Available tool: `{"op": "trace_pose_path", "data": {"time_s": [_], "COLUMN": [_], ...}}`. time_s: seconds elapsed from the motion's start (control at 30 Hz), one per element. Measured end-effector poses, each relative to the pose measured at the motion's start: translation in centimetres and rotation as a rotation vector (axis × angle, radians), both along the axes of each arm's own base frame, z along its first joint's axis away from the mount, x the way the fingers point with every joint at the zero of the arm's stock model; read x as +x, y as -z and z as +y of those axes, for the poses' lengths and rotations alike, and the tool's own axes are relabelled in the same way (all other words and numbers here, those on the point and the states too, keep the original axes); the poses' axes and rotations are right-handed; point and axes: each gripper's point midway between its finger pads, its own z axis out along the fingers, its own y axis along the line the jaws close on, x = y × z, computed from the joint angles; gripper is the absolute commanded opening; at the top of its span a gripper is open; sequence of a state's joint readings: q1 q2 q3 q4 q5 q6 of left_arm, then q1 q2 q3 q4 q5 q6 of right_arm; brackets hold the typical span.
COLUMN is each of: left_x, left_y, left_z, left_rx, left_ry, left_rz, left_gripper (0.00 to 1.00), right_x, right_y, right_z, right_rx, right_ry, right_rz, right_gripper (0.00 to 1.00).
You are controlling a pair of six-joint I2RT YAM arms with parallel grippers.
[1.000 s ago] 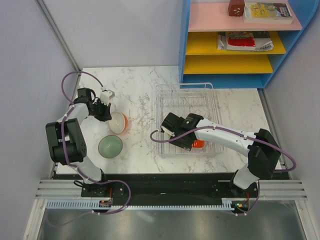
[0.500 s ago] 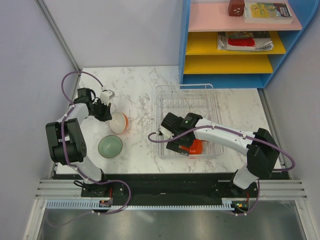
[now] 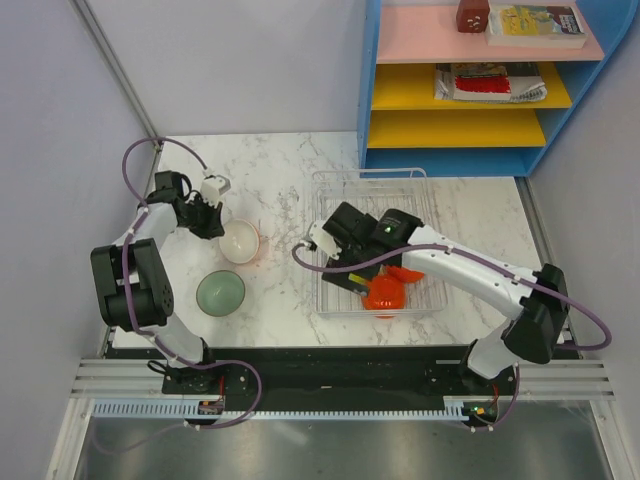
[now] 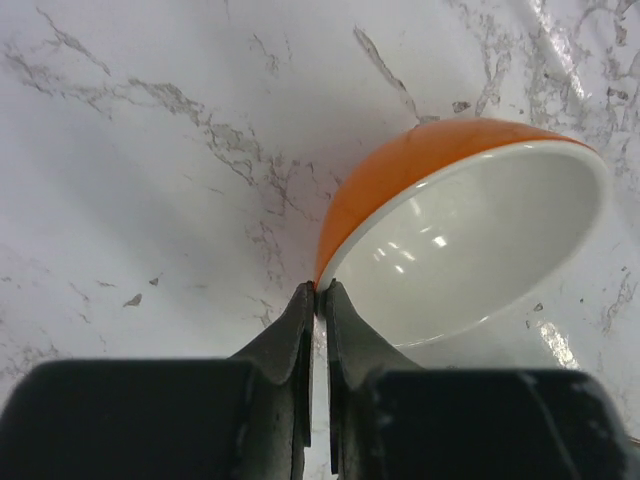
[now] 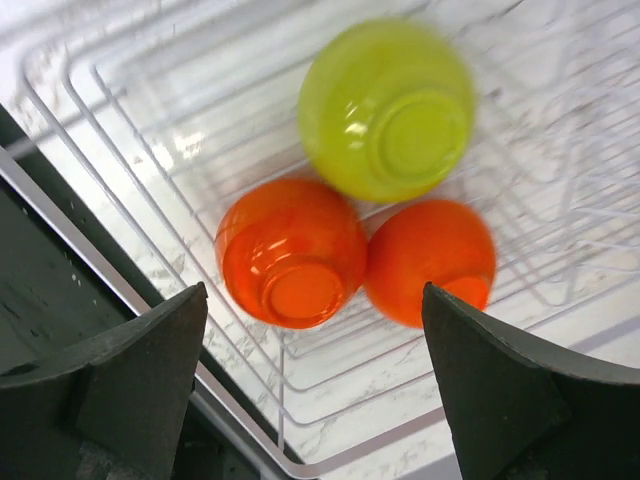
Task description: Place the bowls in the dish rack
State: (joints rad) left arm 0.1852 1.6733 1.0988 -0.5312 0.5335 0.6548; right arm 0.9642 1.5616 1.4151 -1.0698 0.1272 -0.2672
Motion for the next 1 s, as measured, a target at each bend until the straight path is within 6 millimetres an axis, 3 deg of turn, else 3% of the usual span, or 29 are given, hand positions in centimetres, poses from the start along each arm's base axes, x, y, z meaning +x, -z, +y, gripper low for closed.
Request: {"op": "trace_pose_path", "data": {"time_s": [0.17,0.3,0.5,0.7,0.83,1.0], "left_x": [1.7,2.9,3.5,3.2,3.6,3.5], "left_y": [-2.4,-4.1,-3.4,-1.7,-2.9,-5.9], "left_z": [-1.4,-4.2,-7.7,-8.0,-8.6,-10.1], "left_rx": [0.014,0.024,0.045,0.039,0.011,-0.054], "left_ry": [0.036,0.103,0.178,0.183,0.198,0.244], "left_rz": [-0.055,-0.100,-0.083,-0.025,-0.049,-0.117], "left_gripper": [0.02,0.02,0.02,0.02,0.02,0.02], "right_x": [2.4,4.0,4.8,4.8,6.2,7.5], "right_y": [-6.1,-9.0,-8.9,-7.9,-8.4,-9.8], "right_z": [2.0,2.4,2.7,2.7,2.4,2.7], "right_rx": [0.192,0.279,0.315,0.380,0.489,0.647], "right_ry": [0.003,0.027,0.039,0.057,0.119,0.178], "right_rz": [-0.144,-0.214,-0.215,-0.122,-0.063,0.008], "right_gripper": [0.98,0.98,0.98,0.98,0.98,0.98]}}
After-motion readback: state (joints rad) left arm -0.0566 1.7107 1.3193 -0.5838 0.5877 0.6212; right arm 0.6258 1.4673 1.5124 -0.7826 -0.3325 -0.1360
